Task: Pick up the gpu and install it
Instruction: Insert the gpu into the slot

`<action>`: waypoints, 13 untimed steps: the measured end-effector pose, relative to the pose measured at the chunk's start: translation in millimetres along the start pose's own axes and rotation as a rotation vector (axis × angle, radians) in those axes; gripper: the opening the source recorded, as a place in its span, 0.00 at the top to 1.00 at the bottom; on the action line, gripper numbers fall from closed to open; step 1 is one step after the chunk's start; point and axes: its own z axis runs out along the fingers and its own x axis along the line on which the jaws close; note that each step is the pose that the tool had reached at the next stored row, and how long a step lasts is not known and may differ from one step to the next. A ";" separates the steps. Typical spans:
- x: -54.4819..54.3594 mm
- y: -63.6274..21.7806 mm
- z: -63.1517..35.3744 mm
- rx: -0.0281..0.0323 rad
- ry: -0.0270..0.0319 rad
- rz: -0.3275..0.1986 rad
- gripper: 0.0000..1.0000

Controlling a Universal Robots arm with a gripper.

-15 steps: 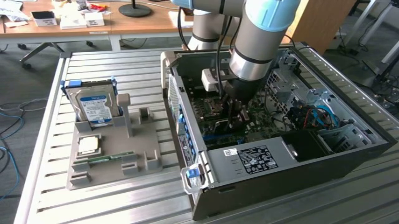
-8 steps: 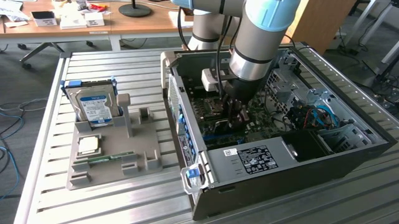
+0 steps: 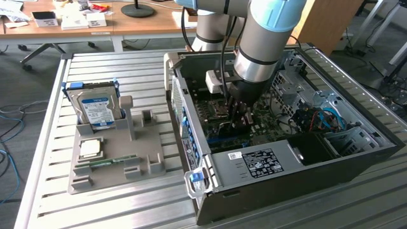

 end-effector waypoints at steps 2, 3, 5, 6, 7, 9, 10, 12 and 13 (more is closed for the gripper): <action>0.0 0.0 0.1 0.0001 -0.0002 0.000 0.73; 0.0 0.0 0.1 0.0001 -0.0001 0.000 0.73; 0.0 0.1 0.1 0.0002 -0.0002 0.000 0.73; -0.1 0.4 0.2 0.0004 -0.0002 0.000 0.73; -0.1 0.8 0.2 0.0003 -0.0002 0.000 0.73; 0.0 1.4 0.5 0.0002 -0.0002 0.000 0.73; 0.1 1.6 0.6 0.0001 -0.0001 0.000 0.73; 0.2 2.0 1.2 0.0000 0.0001 0.000 0.73; 0.2 2.1 1.7 -0.0001 0.0003 0.000 0.73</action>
